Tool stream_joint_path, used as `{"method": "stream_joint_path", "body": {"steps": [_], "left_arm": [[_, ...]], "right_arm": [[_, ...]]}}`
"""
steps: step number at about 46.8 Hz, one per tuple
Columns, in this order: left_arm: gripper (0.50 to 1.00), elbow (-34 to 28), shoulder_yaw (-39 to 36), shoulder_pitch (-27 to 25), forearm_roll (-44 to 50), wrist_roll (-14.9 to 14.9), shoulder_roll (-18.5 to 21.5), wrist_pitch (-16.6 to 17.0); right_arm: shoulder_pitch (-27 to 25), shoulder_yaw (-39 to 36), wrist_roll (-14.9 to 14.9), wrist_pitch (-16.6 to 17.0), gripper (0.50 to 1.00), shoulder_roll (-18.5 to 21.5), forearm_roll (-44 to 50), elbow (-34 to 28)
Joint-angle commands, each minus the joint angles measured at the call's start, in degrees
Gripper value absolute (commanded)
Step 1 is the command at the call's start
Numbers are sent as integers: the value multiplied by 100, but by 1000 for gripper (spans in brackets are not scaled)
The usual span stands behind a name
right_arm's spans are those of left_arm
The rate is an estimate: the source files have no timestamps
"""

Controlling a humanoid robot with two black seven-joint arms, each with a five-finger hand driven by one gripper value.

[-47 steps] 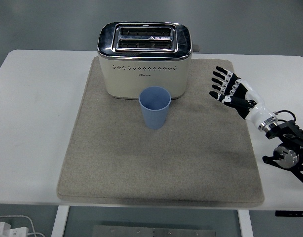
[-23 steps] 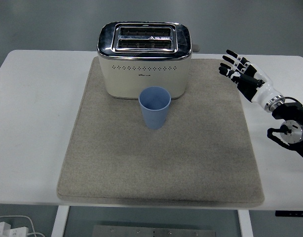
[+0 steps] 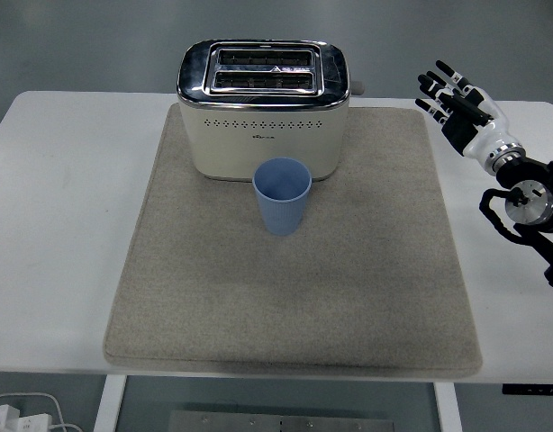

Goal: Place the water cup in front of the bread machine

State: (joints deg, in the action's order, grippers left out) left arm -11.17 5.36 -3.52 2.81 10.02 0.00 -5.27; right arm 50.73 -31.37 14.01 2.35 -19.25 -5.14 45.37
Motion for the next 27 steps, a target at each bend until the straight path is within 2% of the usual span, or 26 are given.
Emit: {"method": "stream_joint_path", "body": {"steps": [1,8,27], "left_arm": [[1000,1,0,0,0,0,0,0],[1000,1,0,0,0,0,0,0],[1000,1,0,0,0,0,0,0]], "right_arm": [[-10,-9,6,55,928,9,4,15],[8,-18,6,55,928,44,13,15],[139,-9,14,20,928,563,75,-266]]}}
